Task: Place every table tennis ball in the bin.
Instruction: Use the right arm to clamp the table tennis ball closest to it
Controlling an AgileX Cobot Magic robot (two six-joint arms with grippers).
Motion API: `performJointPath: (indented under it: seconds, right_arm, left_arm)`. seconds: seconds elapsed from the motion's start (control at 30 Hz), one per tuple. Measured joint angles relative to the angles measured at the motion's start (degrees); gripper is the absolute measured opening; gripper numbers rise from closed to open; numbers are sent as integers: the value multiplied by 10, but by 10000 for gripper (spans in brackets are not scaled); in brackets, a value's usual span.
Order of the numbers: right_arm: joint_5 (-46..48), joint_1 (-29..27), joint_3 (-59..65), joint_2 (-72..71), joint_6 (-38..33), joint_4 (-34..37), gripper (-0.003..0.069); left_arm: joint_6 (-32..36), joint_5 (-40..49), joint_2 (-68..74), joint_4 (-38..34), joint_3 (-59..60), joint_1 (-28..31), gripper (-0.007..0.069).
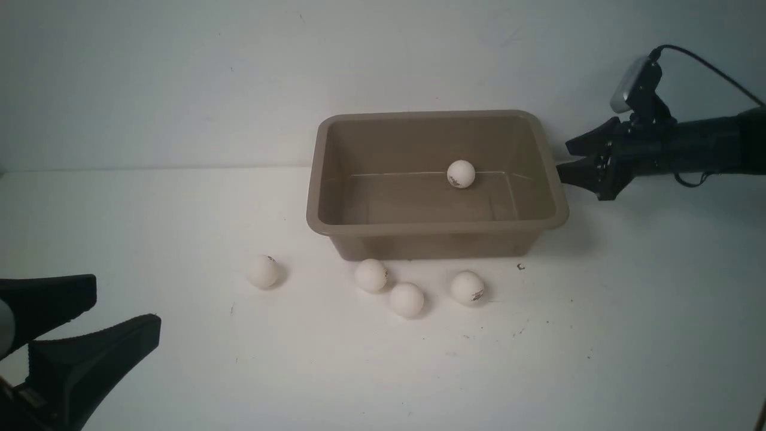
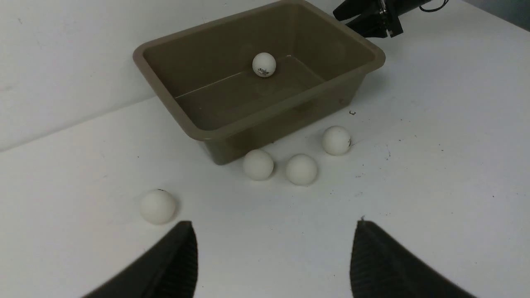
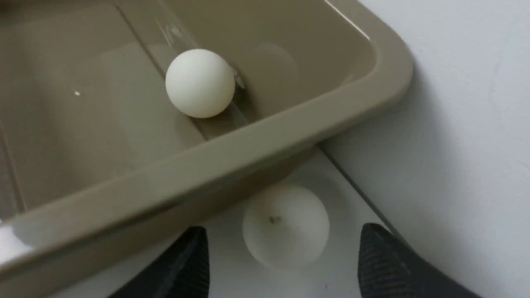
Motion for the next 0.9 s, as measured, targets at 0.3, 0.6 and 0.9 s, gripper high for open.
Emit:
performJointPath:
  seconds: [0.3, 0.6, 0.9]
  right_arm:
    - [6, 4, 0, 16, -9, -27, 442]
    - [-2, 24, -28, 37, -20, -13, 430]
    - [-70, 44, -39, 41, -11, -35, 398]
  left_arm:
    - [0, -2, 0, 0, 0, 0, 451]
    - [0, -2, 0, 0, 0, 0, 451]
    - [0, -2, 0, 0, 0, 0, 451]
